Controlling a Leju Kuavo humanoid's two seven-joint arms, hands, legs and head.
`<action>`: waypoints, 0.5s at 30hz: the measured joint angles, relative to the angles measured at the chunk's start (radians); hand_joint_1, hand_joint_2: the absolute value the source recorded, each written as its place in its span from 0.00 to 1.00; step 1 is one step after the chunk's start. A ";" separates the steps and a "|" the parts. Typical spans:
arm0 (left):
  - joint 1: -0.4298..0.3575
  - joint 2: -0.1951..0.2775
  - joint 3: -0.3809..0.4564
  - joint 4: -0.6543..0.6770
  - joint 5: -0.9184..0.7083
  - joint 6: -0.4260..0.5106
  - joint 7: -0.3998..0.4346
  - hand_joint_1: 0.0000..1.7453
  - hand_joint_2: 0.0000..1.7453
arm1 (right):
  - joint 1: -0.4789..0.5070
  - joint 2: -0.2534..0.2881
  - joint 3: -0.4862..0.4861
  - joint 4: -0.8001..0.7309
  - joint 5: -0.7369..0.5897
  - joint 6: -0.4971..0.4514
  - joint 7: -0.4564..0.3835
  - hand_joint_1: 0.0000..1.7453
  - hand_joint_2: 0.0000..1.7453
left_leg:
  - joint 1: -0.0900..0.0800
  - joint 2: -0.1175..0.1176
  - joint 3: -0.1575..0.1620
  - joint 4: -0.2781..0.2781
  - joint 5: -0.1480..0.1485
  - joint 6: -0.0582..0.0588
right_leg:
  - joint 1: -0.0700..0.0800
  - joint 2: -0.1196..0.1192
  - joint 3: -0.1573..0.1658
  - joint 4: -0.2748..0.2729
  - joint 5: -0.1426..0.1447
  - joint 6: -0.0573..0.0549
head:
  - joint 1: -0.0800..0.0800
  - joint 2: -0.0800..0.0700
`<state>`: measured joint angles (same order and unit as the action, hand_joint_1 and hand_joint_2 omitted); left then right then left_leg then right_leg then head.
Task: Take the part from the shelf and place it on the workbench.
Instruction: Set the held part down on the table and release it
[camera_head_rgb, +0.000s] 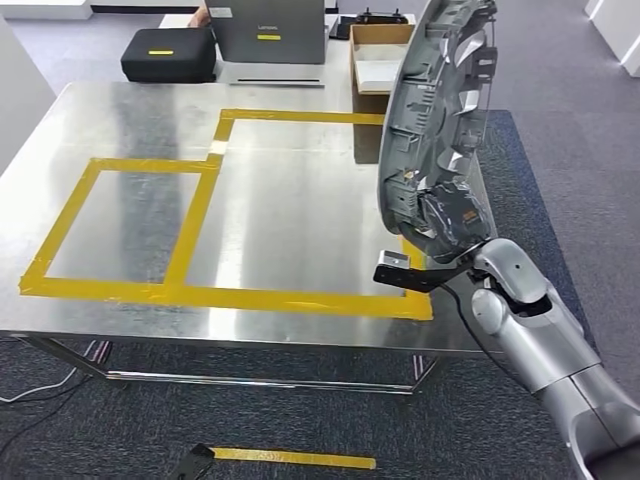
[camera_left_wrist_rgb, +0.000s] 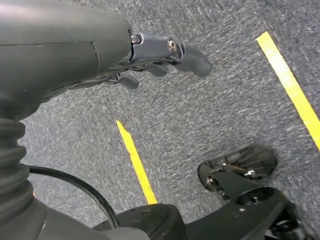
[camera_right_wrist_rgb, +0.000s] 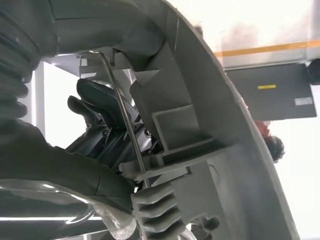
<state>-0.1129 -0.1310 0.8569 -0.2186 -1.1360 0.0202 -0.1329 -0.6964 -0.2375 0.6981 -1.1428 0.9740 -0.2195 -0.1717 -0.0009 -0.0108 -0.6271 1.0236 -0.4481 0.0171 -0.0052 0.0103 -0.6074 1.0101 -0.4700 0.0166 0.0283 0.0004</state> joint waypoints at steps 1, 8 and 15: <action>0.000 -0.001 0.000 0.000 0.000 0.000 -0.002 0.00 1.00 | 0.001 0.000 0.000 0.001 -0.001 0.001 0.001 1.00 1.00 | 0.002 0.000 0.002 -0.004 0.002 0.004 | -0.001 -0.001 -0.003 0.000 -0.003 0.005 | 0.000 0.000; 0.001 -0.001 0.000 0.000 0.010 -0.007 -0.056 0.00 1.00 | 0.007 -0.001 -0.018 0.058 -0.033 0.037 0.002 1.00 1.00 | 0.009 0.002 0.010 -0.015 0.005 0.021 | -0.010 -0.003 -0.142 0.272 -0.110 0.030 | 0.003 0.000; 0.001 0.003 -0.001 0.000 0.014 0.020 -0.101 0.00 0.75 | 0.020 -0.008 -0.047 0.132 -0.061 0.064 -0.016 0.00 0.00 | 0.005 -0.001 0.003 0.005 -0.005 -0.008 | -0.013 -0.009 -0.018 0.014 0.000 0.020 | 0.002 0.000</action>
<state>-0.1121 -0.1282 0.8555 -0.2186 -1.1225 0.0404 -0.2336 -0.6768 -0.2456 0.6511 -1.0110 0.9134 -0.1557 -0.1880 0.0044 -0.0115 -0.6245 1.0285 -0.4535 0.0086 -0.0178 0.0013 -0.6257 1.0245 -0.4704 0.0368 0.0302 0.0004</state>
